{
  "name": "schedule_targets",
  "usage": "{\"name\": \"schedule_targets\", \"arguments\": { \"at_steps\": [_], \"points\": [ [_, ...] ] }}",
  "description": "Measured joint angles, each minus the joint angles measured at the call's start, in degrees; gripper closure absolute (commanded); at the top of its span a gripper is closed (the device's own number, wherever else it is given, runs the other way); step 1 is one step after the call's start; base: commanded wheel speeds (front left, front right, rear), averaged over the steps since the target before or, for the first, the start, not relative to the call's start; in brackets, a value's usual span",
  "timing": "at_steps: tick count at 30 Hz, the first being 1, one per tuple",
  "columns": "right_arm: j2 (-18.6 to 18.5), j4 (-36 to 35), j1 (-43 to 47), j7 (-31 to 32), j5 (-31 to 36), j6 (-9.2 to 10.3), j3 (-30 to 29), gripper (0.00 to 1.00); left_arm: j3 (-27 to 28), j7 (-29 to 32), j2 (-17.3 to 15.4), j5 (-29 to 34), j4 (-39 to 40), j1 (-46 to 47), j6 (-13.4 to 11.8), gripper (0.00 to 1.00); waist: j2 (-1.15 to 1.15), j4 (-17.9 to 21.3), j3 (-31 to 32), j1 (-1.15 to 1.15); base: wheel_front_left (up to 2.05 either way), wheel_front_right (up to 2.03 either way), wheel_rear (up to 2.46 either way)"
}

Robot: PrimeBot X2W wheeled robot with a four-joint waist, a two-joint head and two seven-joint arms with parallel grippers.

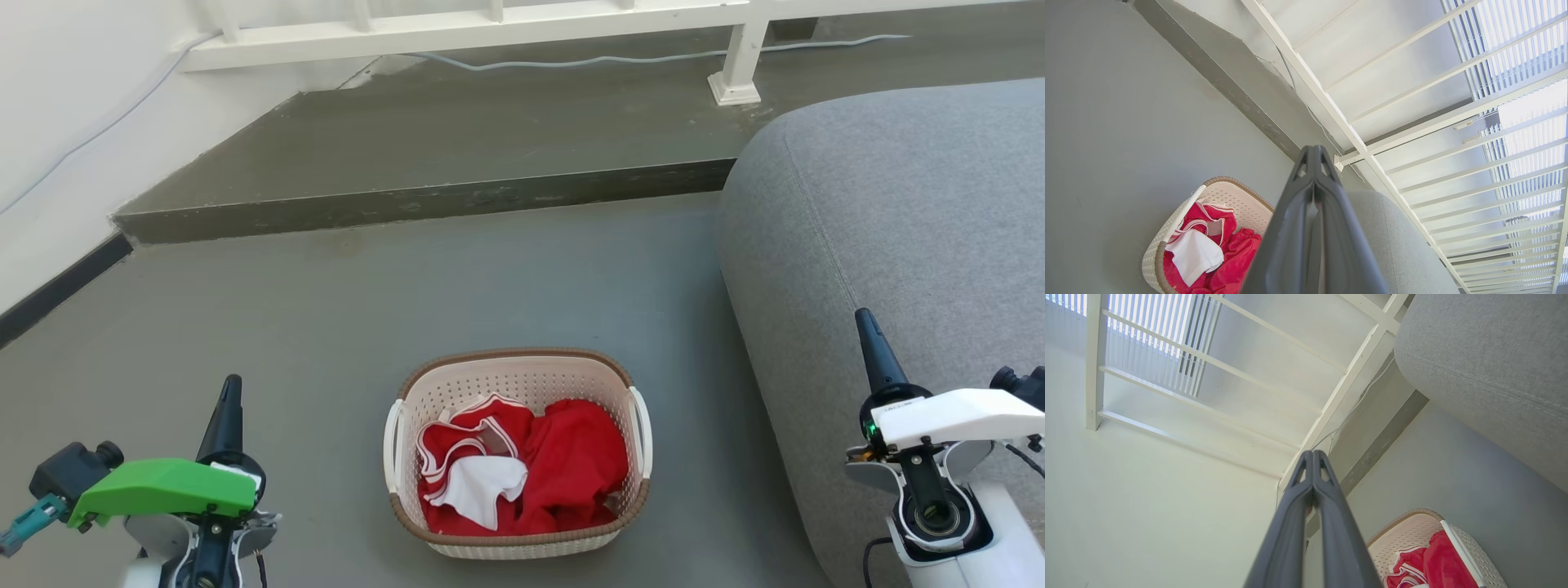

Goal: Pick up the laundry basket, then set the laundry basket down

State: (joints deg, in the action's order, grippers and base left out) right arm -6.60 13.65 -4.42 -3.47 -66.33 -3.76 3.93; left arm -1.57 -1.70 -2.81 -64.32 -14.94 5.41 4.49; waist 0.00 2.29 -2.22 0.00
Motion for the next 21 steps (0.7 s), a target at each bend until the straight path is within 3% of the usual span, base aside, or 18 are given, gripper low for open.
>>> {"name": "schedule_targets", "arguments": {
  "at_steps": [21],
  "points": [
    [1.2,1.2,0.0,3.7,-14.4,-1.62,-4.4,1.00,3.4,4.2,0.2,-14.1,-0.7,0.0,1.1,1.00,0.00,-1.2,1.1,0.00,0.00,0.00,0.00]
  ]
}}
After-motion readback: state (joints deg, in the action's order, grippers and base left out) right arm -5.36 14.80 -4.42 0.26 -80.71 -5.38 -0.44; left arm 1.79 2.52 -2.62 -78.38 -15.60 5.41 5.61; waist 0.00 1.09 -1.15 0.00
